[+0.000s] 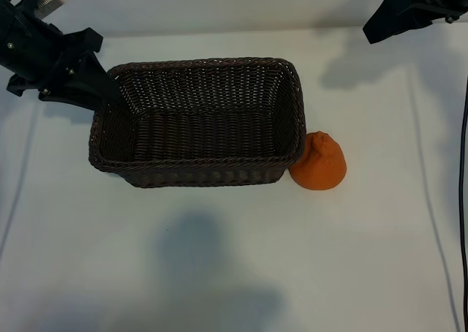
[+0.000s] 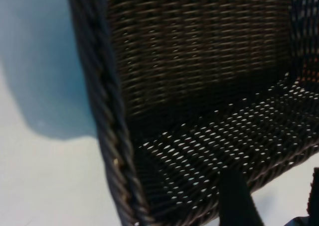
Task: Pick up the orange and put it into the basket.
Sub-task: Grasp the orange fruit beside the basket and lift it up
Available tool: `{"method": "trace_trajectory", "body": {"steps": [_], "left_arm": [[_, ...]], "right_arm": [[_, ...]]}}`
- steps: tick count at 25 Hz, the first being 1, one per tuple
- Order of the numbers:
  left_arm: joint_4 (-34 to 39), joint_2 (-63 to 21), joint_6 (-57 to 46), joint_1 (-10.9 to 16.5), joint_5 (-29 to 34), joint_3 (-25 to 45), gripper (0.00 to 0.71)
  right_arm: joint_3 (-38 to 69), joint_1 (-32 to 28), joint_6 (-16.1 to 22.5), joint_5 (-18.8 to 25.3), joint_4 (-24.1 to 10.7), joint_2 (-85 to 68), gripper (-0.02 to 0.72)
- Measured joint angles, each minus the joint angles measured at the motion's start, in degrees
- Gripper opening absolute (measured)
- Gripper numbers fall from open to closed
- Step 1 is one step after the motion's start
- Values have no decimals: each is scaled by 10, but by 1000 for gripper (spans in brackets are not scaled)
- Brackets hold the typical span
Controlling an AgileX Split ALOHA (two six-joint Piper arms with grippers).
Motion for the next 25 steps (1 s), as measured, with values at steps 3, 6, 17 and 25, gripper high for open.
{"method": "trace_trajectory", "body": {"steps": [3,6,17,25], "left_arm": [[-4,0,2,0,3,0,402],[-5,0,3,0,3,0,402],[-8,0,18,0,-2,0,403],[-21,0,20,0,-2,0,403]], "right_arm": [[0,0,0,0,0,0,462],[0,0,0,0,0,0,462],[0,0,0,0,0,0,462],[0,0,0,0,0,0,462]]}}
